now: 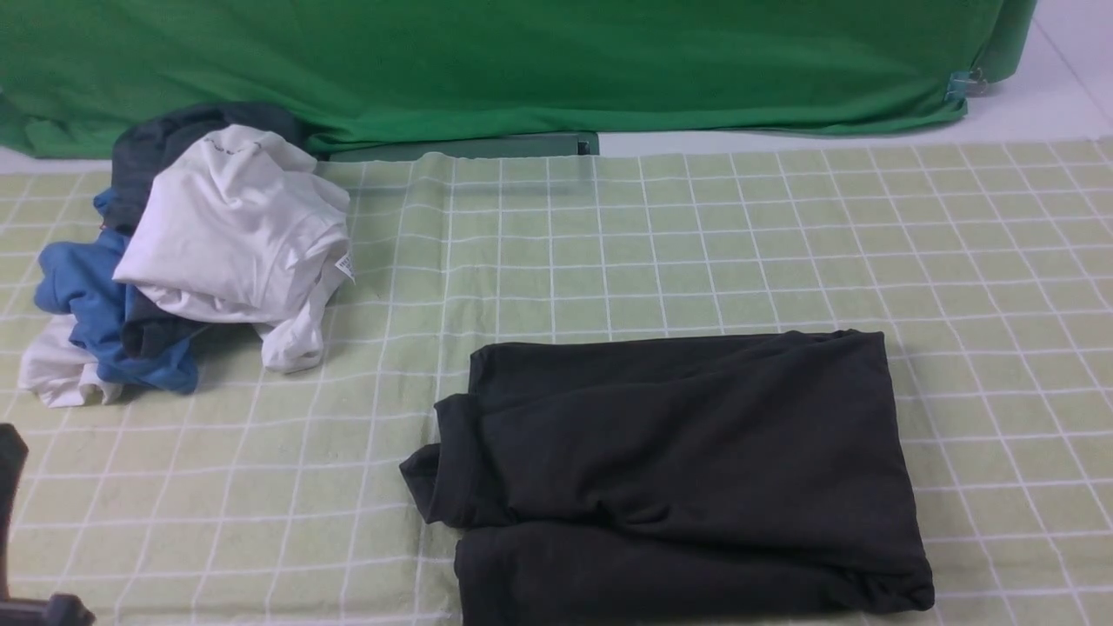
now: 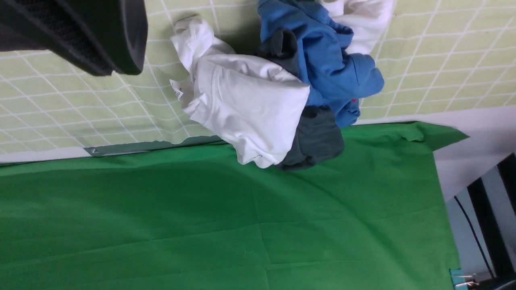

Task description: Fold a long-sleeved shirt over a green coffee tablecloth.

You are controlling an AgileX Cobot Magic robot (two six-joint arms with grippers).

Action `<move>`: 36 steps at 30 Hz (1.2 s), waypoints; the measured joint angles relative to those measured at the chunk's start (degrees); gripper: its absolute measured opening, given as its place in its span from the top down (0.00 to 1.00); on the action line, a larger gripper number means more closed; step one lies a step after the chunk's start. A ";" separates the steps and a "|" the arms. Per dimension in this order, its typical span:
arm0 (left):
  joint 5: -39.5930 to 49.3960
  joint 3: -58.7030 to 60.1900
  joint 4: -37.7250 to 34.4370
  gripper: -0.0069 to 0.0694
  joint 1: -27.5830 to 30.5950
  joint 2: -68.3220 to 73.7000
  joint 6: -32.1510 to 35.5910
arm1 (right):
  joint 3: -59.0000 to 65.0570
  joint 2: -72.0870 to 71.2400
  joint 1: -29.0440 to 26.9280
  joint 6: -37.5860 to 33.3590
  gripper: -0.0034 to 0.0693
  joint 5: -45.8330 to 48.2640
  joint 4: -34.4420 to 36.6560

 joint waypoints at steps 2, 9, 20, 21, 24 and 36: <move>-1.04 2.61 0.25 0.89 0.00 -1.88 -1.17 | 0.00 0.00 0.00 0.02 0.62 0.00 0.00; 4.06 5.43 3.08 0.89 0.00 -4.85 -3.66 | 0.00 0.00 0.00 0.17 0.62 0.00 0.00; 5.57 5.43 3.92 0.89 -0.32 -4.85 -4.53 | 0.00 0.00 0.00 0.17 0.62 0.00 0.00; 5.57 5.43 3.92 0.89 -0.51 -4.85 -4.53 | 0.00 0.00 0.00 0.17 0.62 0.00 0.00; 5.57 5.43 3.92 0.89 -0.58 -4.85 -4.53 | 0.00 0.00 0.00 0.17 0.62 0.00 0.00; 5.57 5.43 3.92 0.89 -0.58 -4.85 -4.53 | 0.00 0.00 0.00 0.17 0.62 0.00 0.00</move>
